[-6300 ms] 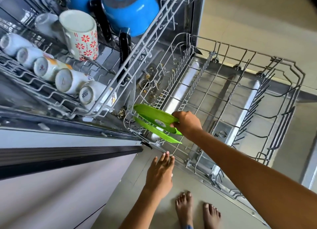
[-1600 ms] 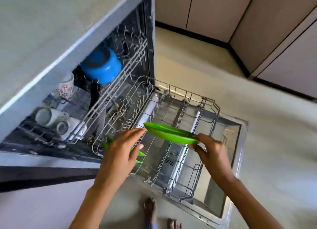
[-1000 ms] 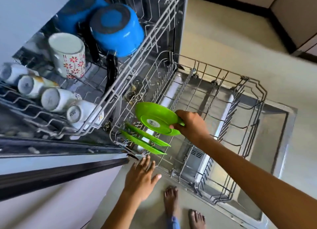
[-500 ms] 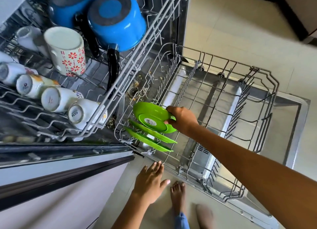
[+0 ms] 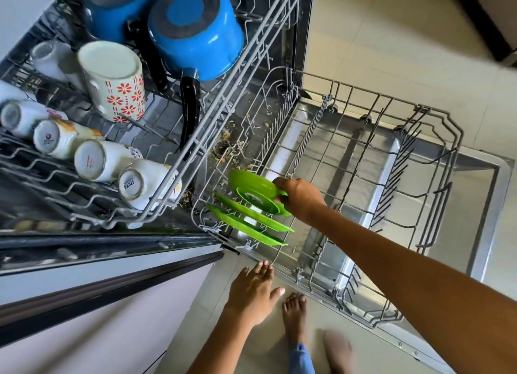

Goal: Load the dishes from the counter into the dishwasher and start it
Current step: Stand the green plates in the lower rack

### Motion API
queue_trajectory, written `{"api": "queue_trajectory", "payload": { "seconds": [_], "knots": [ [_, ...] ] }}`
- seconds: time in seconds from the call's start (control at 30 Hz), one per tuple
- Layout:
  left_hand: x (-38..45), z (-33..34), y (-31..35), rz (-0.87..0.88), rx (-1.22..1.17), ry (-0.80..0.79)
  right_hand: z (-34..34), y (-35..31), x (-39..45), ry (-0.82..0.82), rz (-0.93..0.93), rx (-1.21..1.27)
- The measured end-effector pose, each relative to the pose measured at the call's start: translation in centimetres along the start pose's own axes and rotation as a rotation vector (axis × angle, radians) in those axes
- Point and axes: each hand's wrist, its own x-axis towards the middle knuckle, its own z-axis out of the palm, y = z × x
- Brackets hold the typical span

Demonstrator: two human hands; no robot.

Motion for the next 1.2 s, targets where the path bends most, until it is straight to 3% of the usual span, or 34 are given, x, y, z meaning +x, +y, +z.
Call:
{"api": "queue_trajectory", "payload": {
  "seconds": [0.1, 0.53, 0.73, 0.83, 0.97, 1.2],
  "knots": [
    [0.0, -0.1, 0.0, 0.002, 0.011, -0.002, -0.5, 0.2, -0.1, 0.003, -0.009, 0.088],
    [0.3, 0.5, 0.1, -0.024, -0.034, 0.006, 1.9, -2.4, 1.2, -0.080, -0.005, -0.093],
    [0.2, 0.5, -0.1, -0.014, -0.055, 0.033, 2.2, -0.6, 1.8, -0.165, 0.033, -0.091],
    [-0.1, 0.0, 0.2, -0.021, -0.056, 0.063, 1.8, 0.1, -0.2, -0.117, 0.074, -0.031],
    [-1.4, -2.2, 1.2, -0.057, -0.167, 0.189, 0.9, 0.6, -6.1, 0.103, 0.128, 0.212],
    [-13.5, -9.5, 5.2, 0.033, -0.365, 0.621, -5.1, -3.6, -18.3, 0.242, -0.015, 0.334]
  ]
}}
